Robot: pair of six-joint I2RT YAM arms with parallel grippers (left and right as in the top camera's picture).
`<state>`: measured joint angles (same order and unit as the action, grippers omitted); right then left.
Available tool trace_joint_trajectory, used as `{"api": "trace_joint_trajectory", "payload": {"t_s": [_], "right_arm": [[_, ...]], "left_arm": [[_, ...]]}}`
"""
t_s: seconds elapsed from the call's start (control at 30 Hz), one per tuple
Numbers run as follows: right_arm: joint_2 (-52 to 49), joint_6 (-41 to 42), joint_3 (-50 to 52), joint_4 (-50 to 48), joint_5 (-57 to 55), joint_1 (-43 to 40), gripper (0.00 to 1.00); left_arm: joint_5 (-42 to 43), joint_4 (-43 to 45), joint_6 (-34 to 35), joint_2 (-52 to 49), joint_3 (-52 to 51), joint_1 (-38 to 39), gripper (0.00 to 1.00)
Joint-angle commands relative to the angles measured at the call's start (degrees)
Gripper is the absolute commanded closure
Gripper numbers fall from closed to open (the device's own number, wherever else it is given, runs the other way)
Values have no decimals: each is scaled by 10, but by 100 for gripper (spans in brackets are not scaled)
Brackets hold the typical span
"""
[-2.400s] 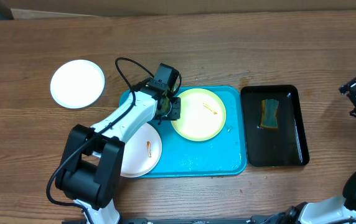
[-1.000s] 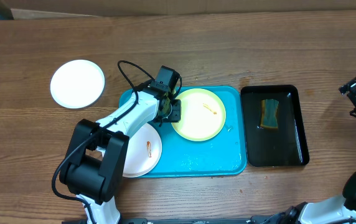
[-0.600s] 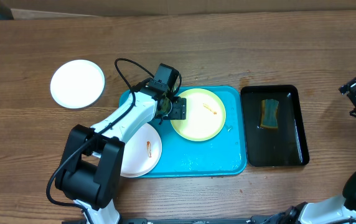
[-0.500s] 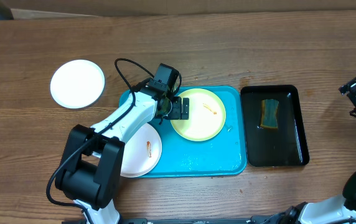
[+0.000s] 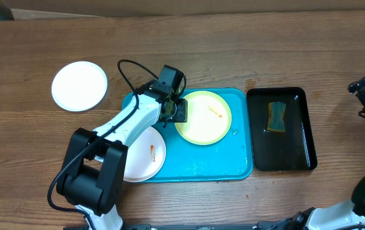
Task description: Clean dirty plates on tray and stack at the side
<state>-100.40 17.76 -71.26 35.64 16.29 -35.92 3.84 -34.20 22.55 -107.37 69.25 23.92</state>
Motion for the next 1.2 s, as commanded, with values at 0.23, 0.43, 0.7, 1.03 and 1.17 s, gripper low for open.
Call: {"api": "trace_joint_trajectory", "payload": {"t_s": [0.23, 0.43, 0.7, 1.03, 1.17], "right_arm": [[17, -60, -11, 57, 195, 46, 0], [17, -63, -10, 152, -4, 147, 0], [17, -77, -9, 180, -94, 281, 0], [16, -57, 50, 191, -179, 371, 0], [16, -56, 90, 149, -209, 380, 2]], "left_arm": [[2, 3, 4, 13, 3, 1, 62], [2, 3, 5, 2, 3, 1, 63], [2, 4, 9, -7, 3, 1, 71], [2, 2, 8, -8, 2, 1, 70], [2, 2, 8, -9, 2, 1, 69]]}}
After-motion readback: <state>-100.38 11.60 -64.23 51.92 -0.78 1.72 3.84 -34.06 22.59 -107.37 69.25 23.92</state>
